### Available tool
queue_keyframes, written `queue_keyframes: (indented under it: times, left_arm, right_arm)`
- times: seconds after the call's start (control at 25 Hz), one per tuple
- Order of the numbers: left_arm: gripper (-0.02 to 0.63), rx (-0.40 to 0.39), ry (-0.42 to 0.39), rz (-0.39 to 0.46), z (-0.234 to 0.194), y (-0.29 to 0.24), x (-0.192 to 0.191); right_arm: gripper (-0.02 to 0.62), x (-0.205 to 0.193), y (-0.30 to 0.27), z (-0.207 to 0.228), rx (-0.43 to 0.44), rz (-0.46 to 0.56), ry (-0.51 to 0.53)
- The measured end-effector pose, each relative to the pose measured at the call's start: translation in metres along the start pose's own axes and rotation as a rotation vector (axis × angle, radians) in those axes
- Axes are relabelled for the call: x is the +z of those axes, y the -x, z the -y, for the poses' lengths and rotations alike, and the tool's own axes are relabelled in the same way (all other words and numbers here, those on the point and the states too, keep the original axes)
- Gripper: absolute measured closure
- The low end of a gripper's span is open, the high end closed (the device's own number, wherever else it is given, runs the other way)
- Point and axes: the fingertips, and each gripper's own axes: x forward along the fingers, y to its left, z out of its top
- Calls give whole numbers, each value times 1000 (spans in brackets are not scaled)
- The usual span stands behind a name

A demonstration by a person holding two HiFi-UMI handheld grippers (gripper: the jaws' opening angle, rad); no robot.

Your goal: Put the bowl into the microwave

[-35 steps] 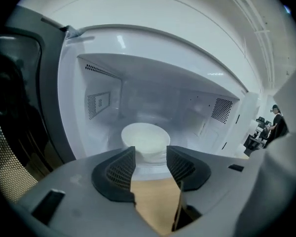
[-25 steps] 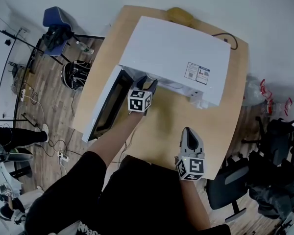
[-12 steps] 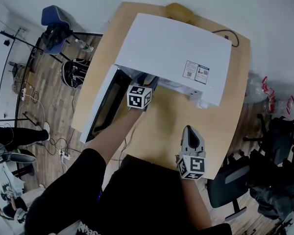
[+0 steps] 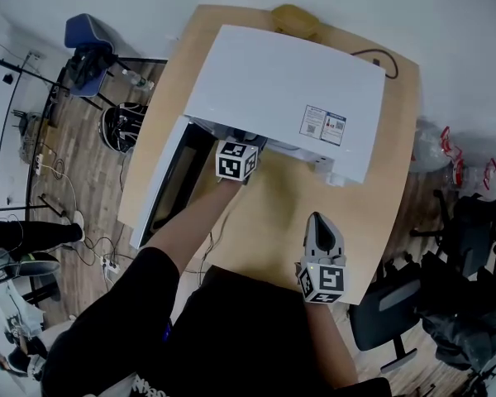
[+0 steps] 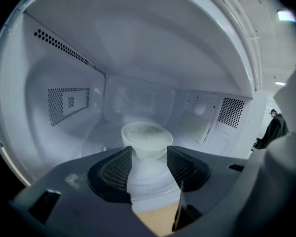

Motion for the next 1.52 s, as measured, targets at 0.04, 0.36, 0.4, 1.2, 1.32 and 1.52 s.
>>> queue_keyframes:
  times: [0.04,0.36,0.4,1.2,1.32,1.52]
  left_arm:
    - [402,0,0,1,0,-2,1]
    - [399,-5,1,18,6,4,4]
    - [399,-6,0,22,6,8,5]
    - [402,-106,230,170,91,289,16]
    - [553,-94,204,192,100,345,14]
    - [588,-127,168,235,117,415,10]
  right_arm:
    - [535,0,0,2,-1,-2,1]
    - [535,-2,3,7,-9,-1,26]
    - [535,-1,4,7,-12,3,28]
    - [535,3,98,-113,-80,157,84]
    - [535,3,121,-141,-92,179,84]
    - [535,7,152,-177,-109,205,111]
